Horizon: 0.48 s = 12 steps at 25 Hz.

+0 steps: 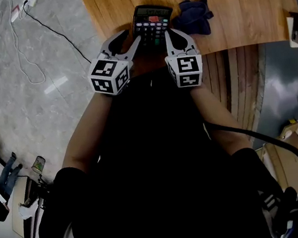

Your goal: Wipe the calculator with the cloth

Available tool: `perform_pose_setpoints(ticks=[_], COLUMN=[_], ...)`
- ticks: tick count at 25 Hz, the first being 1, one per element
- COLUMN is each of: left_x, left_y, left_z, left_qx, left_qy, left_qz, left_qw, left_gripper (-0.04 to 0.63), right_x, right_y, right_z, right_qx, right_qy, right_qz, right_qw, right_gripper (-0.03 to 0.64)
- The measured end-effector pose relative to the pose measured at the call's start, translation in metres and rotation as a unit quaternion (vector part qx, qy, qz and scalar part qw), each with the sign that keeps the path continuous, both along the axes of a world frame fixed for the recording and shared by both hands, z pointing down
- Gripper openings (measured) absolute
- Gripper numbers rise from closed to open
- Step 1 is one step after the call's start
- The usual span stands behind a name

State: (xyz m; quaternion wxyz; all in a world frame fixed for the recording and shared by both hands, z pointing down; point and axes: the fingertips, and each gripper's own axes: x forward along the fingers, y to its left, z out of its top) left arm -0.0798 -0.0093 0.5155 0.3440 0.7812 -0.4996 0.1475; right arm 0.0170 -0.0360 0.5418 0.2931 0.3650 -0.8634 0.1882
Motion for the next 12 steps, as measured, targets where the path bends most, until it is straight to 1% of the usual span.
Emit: perform_pose_setpoints(ticks=[2, 3, 6, 12], left_x=[0.003, 0.005, 0.011, 0.016], left_y=[-0.001, -0.001, -0.001, -0.004], left_z=[0.003, 0.004, 0.006, 0.003], left_qx=[-0.007, -0.013, -0.029, -0.034], left_qy=[0.009, 0.019, 0.063, 0.088], left_qz=[0.009, 0.011, 0.011, 0.017], left_qw=[0.9999, 0.9997, 0.9975, 0.9954], left_gripper=[0.152, 0.152, 0.153, 0.156], right_x=[0.0, 0.0, 0.001, 0.003], right_y=[-0.001, 0.0, -0.001, -0.002], right_z=[0.0, 0.0, 0.002, 0.002], right_qx=[-0.001, -0.001, 0.0, 0.001], right_qy=[-0.001, -0.002, -0.007, -0.012], right_qz=[0.002, 0.004, 0.01, 0.017], right_qw=[1.0, 1.0, 1.0, 1.0], right_gripper=[0.015, 0.015, 0.015, 0.015])
